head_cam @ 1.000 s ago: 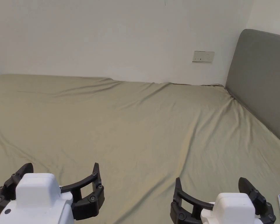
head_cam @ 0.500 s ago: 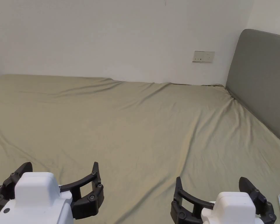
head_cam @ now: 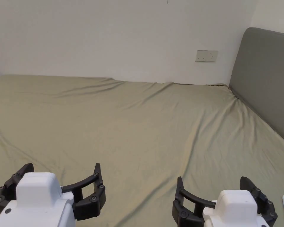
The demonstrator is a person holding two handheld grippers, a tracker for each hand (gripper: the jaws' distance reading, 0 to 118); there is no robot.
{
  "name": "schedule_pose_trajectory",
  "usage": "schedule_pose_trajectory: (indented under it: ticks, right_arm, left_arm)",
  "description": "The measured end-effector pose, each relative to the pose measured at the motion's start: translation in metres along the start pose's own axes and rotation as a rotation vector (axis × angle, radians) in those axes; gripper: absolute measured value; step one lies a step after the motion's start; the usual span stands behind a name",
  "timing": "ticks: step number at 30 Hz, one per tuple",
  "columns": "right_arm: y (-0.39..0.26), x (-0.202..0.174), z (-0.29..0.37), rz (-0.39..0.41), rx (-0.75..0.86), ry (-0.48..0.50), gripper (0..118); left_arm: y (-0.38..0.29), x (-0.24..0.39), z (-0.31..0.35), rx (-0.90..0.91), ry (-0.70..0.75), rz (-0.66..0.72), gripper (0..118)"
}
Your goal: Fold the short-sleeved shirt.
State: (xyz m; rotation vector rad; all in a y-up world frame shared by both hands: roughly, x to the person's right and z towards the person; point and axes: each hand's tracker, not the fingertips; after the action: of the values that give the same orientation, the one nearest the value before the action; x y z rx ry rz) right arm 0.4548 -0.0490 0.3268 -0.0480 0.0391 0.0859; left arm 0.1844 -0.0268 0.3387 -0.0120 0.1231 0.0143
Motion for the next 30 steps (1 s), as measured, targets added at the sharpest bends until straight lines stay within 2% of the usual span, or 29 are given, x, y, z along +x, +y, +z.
schedule_pose_trajectory:
  ticks: [5, 9, 12, 16, 19, 20, 21, 22, 24, 28, 30]
  right_arm:
    - [0.0, 0.001, -0.002, -0.016, -0.023, 0.008, 118]
    - [0.001, 0.006, -0.007, -0.105, -0.088, 0.046, 118]
    - [0.001, 0.017, -0.015, -0.262, -0.169, 0.117, 118]
    - [-0.001, 0.042, -0.028, -0.602, -0.264, 0.279, 118]
    - [-0.006, 0.06, -0.028, -0.832, -0.197, 0.453, 118]
    - [-0.006, 0.067, -0.027, -0.872, -0.134, 0.523, 118]
    - [-0.003, 0.07, -0.022, -0.897, -0.081, 0.552, 118]
    - [0.001, 0.072, -0.019, -0.915, -0.045, 0.566, 118]
    - [0.015, 0.077, -0.012, -0.937, 0.001, 0.512, 118]
    - [0.054, 0.068, 0.006, -0.807, -0.057, 0.241, 118]
    - [0.063, 0.06, 0.009, -0.722, -0.094, 0.172, 118]
  left_arm:
    - [-0.001, 0.0, -0.001, -0.01, -0.005, 0.003, 118]
    - [-0.002, 0.0, -0.002, -0.019, -0.01, 0.006, 118]
    - [-0.002, 0.0, -0.002, -0.026, -0.013, 0.011, 118]
    - [-0.002, -0.001, -0.002, -0.029, -0.016, 0.019, 118]
    - [0.0, -0.002, -0.001, -0.025, -0.015, 0.022, 118]
    - [0.0, -0.002, -0.001, -0.024, -0.014, 0.023, 118]
    - [0.001, -0.003, -0.001, -0.023, -0.014, 0.023, 118]
    - [0.002, -0.003, -0.001, -0.02, -0.013, 0.023, 118]
    - [0.003, -0.003, -0.001, -0.019, -0.015, 0.027, 118]
    - [0.005, -0.004, -0.001, -0.013, -0.017, 0.041, 118]
    - [0.006, -0.003, -0.001, -0.013, -0.019, 0.043, 118]
